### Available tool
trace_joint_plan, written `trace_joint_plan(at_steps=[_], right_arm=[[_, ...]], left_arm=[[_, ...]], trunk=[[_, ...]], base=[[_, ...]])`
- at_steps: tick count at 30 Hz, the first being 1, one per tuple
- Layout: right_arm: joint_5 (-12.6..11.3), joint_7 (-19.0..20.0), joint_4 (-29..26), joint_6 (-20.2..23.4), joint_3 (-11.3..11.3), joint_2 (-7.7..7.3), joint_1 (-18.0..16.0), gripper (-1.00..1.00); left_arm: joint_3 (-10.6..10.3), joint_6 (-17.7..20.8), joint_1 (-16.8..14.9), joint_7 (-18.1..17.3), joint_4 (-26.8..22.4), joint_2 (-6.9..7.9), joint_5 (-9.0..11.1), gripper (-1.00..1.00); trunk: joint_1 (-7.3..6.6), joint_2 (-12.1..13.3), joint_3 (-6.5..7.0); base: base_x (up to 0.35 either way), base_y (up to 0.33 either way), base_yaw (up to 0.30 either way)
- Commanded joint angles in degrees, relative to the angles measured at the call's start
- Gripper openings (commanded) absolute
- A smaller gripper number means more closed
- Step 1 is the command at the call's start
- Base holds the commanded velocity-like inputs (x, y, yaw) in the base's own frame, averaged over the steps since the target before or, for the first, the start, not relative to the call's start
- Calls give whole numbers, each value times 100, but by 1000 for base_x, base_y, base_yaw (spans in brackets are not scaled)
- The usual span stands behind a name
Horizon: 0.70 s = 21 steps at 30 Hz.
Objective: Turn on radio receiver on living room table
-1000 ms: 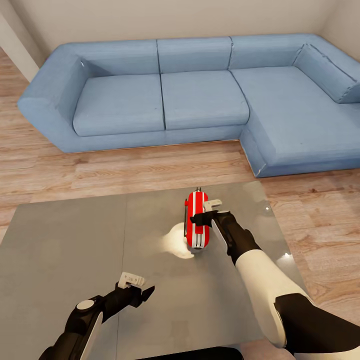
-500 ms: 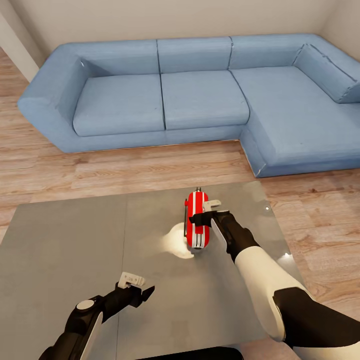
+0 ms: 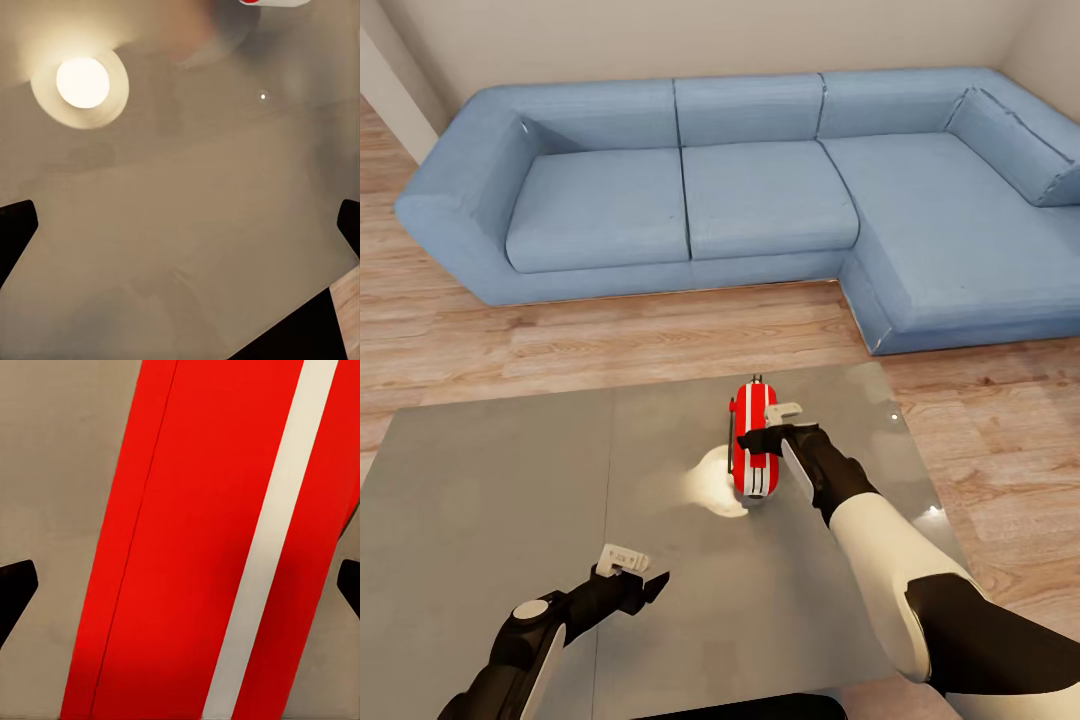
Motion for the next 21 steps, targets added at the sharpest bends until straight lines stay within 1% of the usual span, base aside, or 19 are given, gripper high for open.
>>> trace_joint_plan(at_steps=[1,12,13,21], right_arm=[[0,-1,10,-1,0,0,0,100],[0,-3,47,-2,0,0,0,100],[0,-4,47,-2,0,0,0,-100],[-9,-6,64,-66,0,0,0,-100]], left_arm=[[0,0,0,0,0,0,1,100],[0,0,0,-1,0,0,1,100],[0,0,0,-1,0,0,2,100],[0,0,0,-1,0,0,2,100]], trunk=[[0,0,0],[0,0,0],[0,0,0],[0,0,0]], base=[[0,0,0],[0,0,0],[0,0,0],[0,0,0]])
